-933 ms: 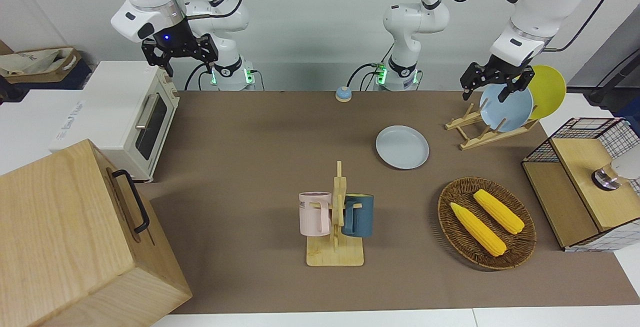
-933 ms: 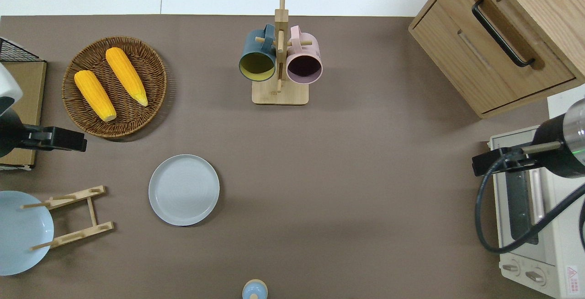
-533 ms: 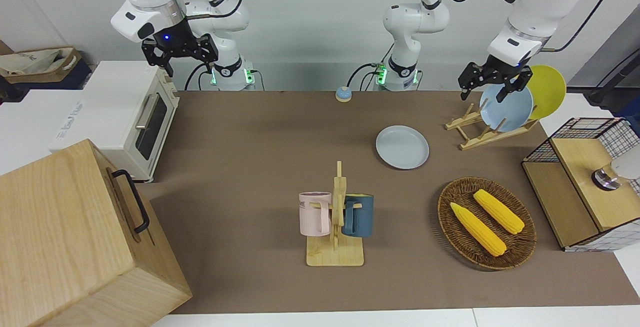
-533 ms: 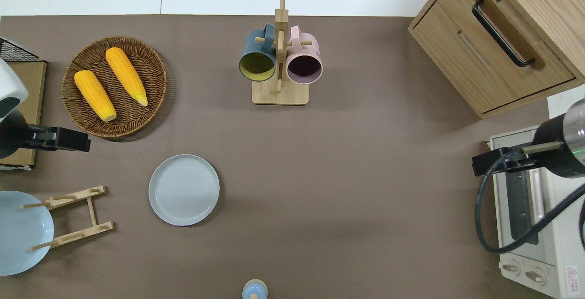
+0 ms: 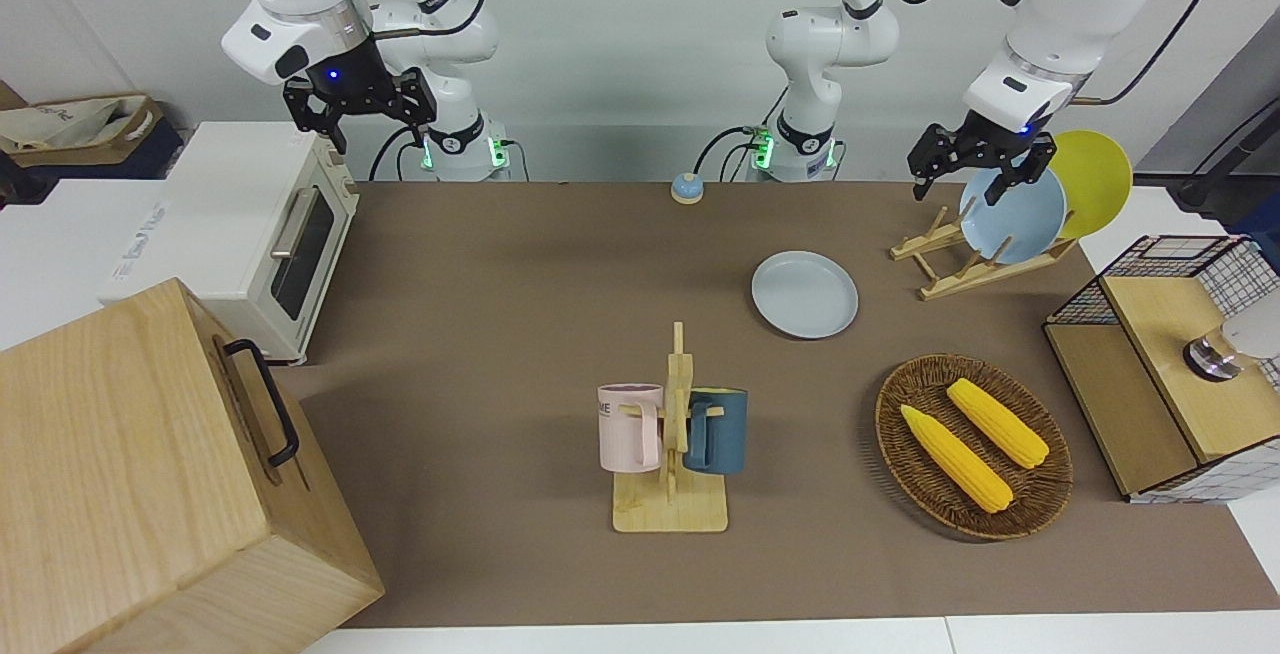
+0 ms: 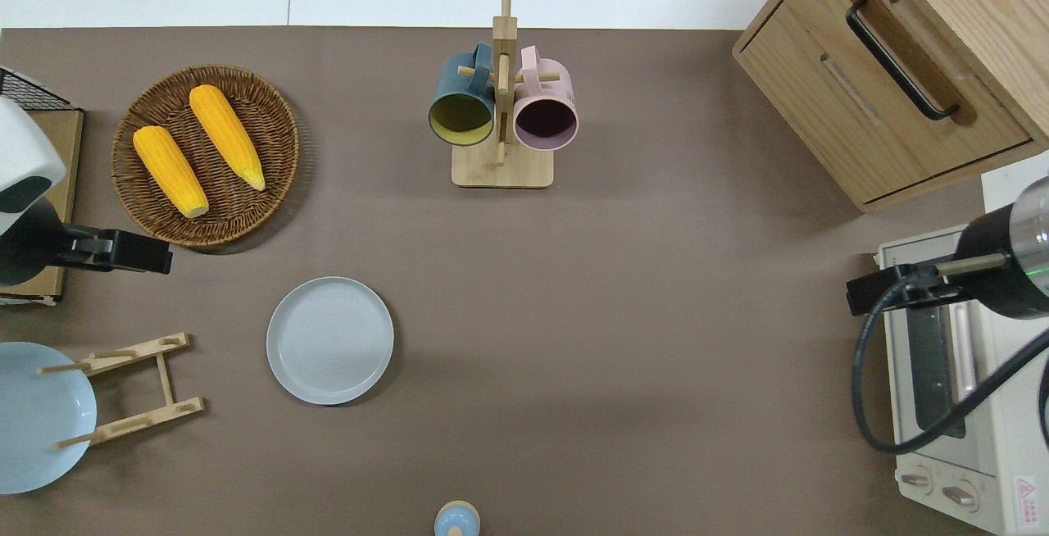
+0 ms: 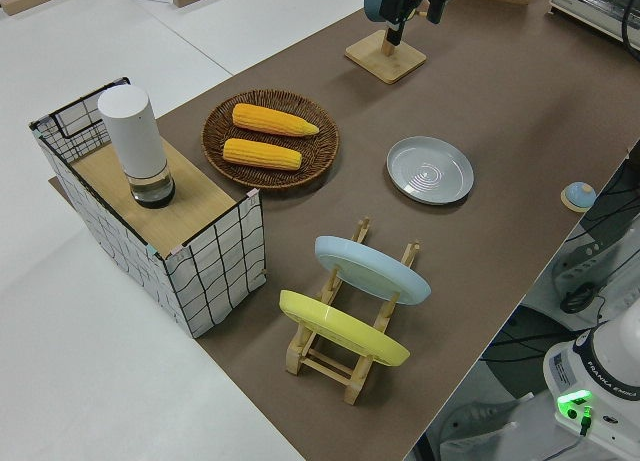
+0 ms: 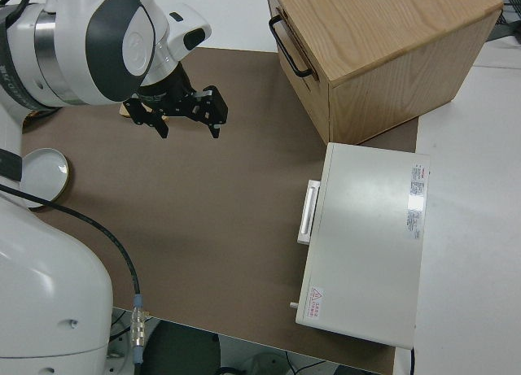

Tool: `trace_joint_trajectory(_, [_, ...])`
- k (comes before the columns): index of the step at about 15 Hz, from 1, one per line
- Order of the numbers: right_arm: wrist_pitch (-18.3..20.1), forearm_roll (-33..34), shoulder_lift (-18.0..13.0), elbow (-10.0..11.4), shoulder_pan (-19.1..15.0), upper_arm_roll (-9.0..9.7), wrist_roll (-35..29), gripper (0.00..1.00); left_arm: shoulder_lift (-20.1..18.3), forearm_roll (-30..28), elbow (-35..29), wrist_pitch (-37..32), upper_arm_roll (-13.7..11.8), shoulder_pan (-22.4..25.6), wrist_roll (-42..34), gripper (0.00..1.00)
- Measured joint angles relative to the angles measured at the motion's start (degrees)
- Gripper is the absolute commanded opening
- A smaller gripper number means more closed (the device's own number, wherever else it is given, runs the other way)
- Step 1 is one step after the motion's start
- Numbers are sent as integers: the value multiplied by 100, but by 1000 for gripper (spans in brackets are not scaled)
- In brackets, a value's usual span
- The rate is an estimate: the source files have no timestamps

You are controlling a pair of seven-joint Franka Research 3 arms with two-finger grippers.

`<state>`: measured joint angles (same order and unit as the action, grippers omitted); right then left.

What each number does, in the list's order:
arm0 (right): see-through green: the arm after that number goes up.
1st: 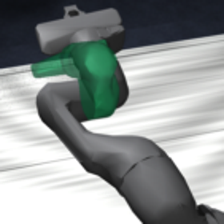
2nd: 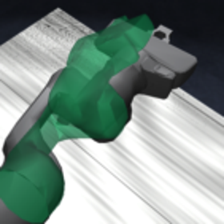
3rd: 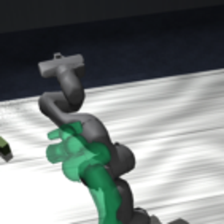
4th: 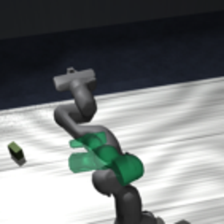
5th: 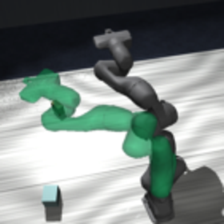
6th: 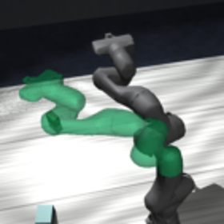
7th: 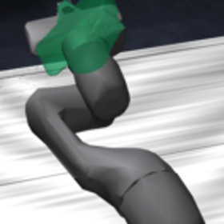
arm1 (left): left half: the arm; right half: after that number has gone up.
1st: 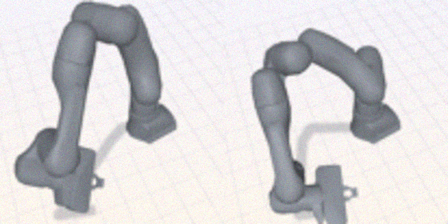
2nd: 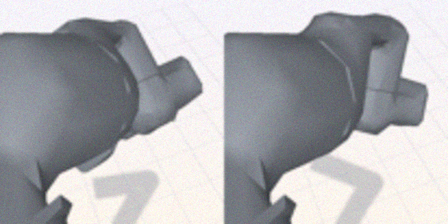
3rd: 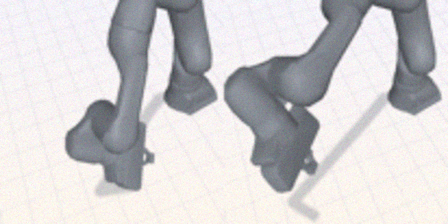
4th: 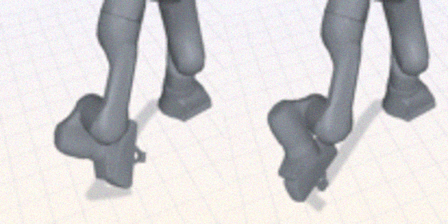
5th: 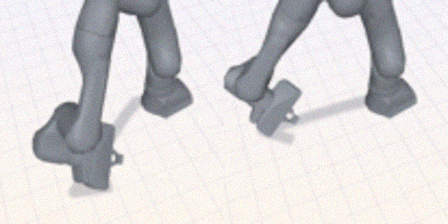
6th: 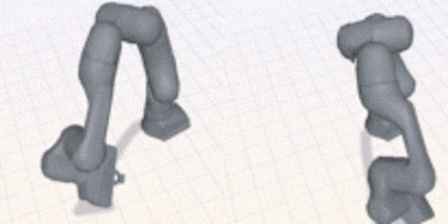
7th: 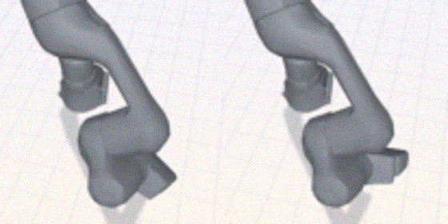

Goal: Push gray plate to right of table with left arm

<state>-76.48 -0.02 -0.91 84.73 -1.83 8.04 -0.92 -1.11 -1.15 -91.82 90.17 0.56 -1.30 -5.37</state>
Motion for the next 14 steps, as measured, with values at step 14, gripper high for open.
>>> trace_joint_trajectory(14, [0, 0, 0, 0, 0, 0, 0, 983, -352, -33, -767, 96, -42, 9, 18, 993])
